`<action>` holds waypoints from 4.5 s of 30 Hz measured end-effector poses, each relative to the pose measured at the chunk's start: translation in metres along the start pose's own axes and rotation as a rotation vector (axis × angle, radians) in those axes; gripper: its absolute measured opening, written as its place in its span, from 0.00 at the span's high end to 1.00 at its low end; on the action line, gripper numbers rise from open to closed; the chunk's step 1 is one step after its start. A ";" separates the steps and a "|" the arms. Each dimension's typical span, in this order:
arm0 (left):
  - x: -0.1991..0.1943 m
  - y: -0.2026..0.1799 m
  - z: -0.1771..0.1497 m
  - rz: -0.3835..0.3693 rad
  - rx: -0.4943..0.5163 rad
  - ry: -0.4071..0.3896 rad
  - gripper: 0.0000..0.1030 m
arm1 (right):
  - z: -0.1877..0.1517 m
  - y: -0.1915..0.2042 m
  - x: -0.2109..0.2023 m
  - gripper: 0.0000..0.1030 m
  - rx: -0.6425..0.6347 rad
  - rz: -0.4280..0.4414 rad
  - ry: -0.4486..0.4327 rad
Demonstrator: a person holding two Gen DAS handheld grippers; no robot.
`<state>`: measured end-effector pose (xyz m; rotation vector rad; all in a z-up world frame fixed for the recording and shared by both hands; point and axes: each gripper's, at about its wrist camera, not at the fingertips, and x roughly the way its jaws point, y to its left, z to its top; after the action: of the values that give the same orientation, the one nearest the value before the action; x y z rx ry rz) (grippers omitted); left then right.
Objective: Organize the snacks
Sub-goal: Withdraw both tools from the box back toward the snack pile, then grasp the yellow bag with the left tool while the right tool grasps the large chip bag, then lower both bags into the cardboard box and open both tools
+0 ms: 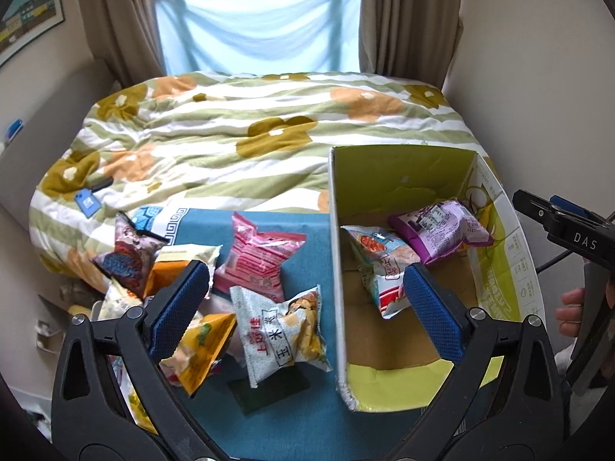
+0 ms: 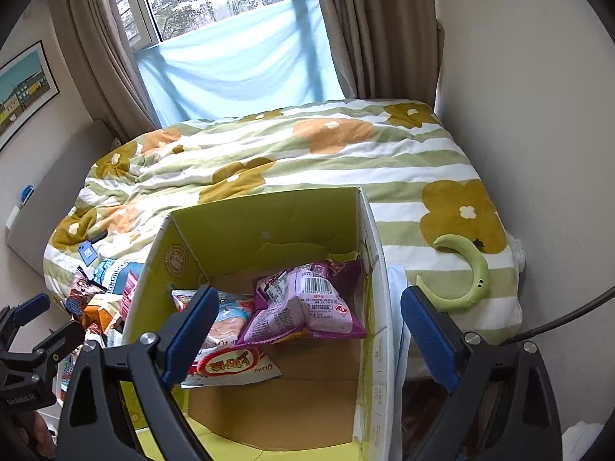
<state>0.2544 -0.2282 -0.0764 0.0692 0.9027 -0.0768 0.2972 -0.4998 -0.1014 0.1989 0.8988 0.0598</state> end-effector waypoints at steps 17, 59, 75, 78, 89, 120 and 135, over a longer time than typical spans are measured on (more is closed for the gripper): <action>-0.081 0.166 -0.076 0.035 -0.076 -0.049 0.03 | -0.045 0.078 -0.083 0.05 -0.022 -0.003 -0.137; 0.107 0.267 -0.224 -0.195 -0.154 0.424 0.31 | -0.137 0.337 0.087 0.05 -0.562 0.262 0.240; 0.114 0.260 -0.218 -0.187 -0.164 0.431 0.60 | -0.133 0.364 0.151 0.05 -0.696 0.409 0.493; 0.113 0.261 -0.217 -0.184 -0.158 0.432 0.60 | -0.134 0.364 0.155 0.05 -0.699 0.425 0.510; 0.101 0.270 -0.216 -0.186 -0.145 0.420 0.60 | -0.144 0.367 0.159 0.21 -0.729 0.435 0.542; -0.037 0.242 -0.090 -0.260 0.109 0.028 0.64 | -0.083 0.310 -0.021 0.35 -0.228 0.249 0.098; -0.035 0.046 -0.004 -0.363 0.231 -0.062 0.64 | -0.049 0.139 -0.091 0.35 -0.040 0.089 -0.058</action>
<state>0.2343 -0.1807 -0.0505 0.1168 0.8329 -0.5192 0.2067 -0.3688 -0.0336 0.2024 0.8299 0.1540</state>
